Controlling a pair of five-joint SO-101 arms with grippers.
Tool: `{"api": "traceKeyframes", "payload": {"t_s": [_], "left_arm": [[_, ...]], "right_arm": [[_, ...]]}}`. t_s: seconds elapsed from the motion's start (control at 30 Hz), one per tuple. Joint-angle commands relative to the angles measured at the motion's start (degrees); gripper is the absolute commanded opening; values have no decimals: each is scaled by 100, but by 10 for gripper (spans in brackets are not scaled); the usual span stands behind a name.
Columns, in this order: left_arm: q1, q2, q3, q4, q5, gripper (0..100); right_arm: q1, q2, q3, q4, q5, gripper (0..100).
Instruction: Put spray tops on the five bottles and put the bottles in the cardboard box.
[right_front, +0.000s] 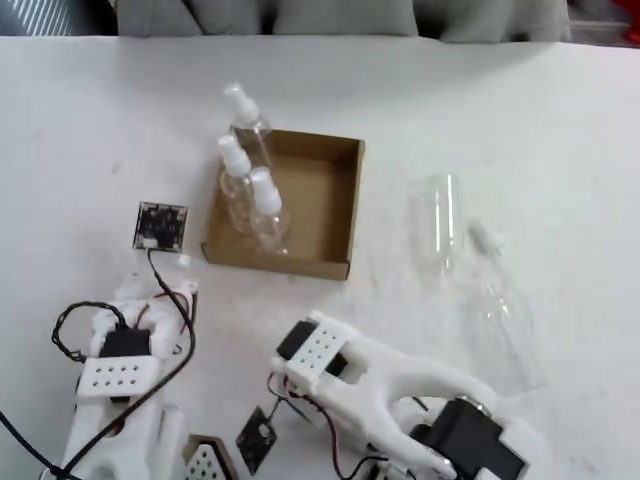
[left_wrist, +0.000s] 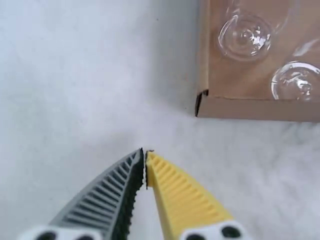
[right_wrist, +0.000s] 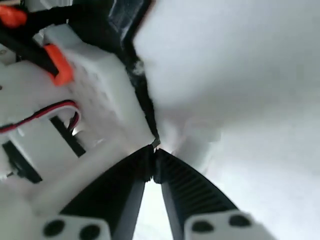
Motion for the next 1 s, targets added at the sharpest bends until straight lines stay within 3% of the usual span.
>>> {"api": "traceKeyframes", "payload": {"t_s": [0.0, 0.13, 0.23, 0.43, 0.6, 0.9, 0.97], "left_arm": [[-48, -145, -316, -132, 70, 24], [-48, -145, -316, -132, 70, 24], [-48, -145, -316, -132, 70, 24], [-48, -145, -316, -132, 70, 24], [-48, -145, -316, -132, 70, 24], [-48, -145, -316, -132, 70, 24], [-48, -145, -316, -132, 70, 24]], "right_arm": [[382, -462, -229, -409, -703, 16], [866, -1200, -378, -435, -1319, 16], [1086, -1851, -369, -66, -1380, 16], [681, -2730, 70, 1516, 211, 16], [655, -2695, 378, 1191, 360, 17], [681, -1270, 668, -13, 396, 17], [690, -1015, 659, -382, 26, 17]]}}
